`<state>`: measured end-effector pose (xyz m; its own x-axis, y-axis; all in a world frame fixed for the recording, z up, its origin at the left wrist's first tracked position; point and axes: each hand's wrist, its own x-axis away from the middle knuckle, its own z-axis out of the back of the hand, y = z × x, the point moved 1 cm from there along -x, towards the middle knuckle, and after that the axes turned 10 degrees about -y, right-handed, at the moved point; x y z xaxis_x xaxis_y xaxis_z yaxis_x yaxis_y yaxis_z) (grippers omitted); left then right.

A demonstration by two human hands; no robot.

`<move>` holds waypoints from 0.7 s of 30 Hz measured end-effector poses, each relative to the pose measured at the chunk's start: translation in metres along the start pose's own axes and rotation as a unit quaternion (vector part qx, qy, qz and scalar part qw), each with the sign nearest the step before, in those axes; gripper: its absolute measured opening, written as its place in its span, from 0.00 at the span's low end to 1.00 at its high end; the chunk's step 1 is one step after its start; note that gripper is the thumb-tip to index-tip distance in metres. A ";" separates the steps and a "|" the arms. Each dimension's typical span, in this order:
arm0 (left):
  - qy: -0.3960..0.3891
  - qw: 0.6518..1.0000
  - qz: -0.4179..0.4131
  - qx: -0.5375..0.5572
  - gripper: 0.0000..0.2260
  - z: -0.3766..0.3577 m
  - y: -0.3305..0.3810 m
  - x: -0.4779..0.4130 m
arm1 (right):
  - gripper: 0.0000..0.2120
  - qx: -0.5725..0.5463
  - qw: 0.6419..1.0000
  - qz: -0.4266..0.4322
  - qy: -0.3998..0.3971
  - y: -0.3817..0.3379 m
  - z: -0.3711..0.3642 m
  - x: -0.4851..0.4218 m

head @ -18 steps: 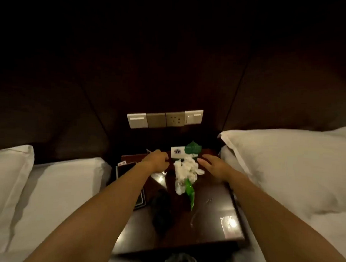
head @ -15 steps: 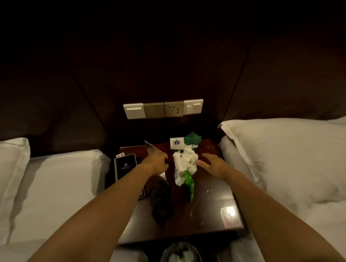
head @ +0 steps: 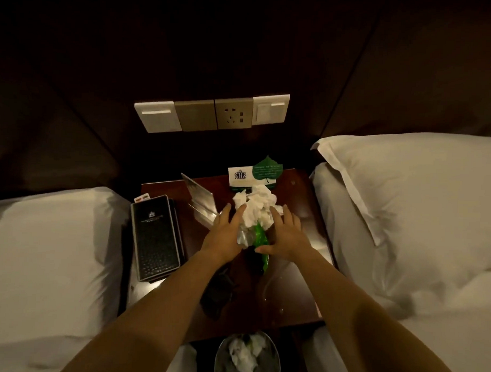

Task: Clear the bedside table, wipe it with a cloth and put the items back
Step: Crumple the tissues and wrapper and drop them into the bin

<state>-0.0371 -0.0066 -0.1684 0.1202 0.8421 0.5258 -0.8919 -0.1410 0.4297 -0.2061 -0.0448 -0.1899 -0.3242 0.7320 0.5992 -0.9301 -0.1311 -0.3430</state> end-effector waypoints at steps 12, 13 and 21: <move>-0.069 0.987 -0.018 -0.143 0.51 -0.043 -0.034 -0.109 | 0.60 0.093 0.994 0.045 -0.030 0.014 -0.028 -0.115; -0.077 0.988 -0.014 -0.135 0.49 -0.046 -0.037 -0.114 | 0.60 0.092 0.994 0.047 -0.037 0.015 -0.031 -0.120; -0.032 0.988 -0.026 -0.150 0.31 -0.052 -0.048 -0.133 | 0.45 0.049 0.996 0.078 -0.001 0.030 -0.027 -0.142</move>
<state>-0.0333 -0.0842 -0.2971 0.1872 0.8087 0.5576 -0.9717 0.0693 0.2258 -0.1835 -0.1349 -0.3053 -0.4670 0.6957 0.5459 -0.8805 -0.3086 -0.3599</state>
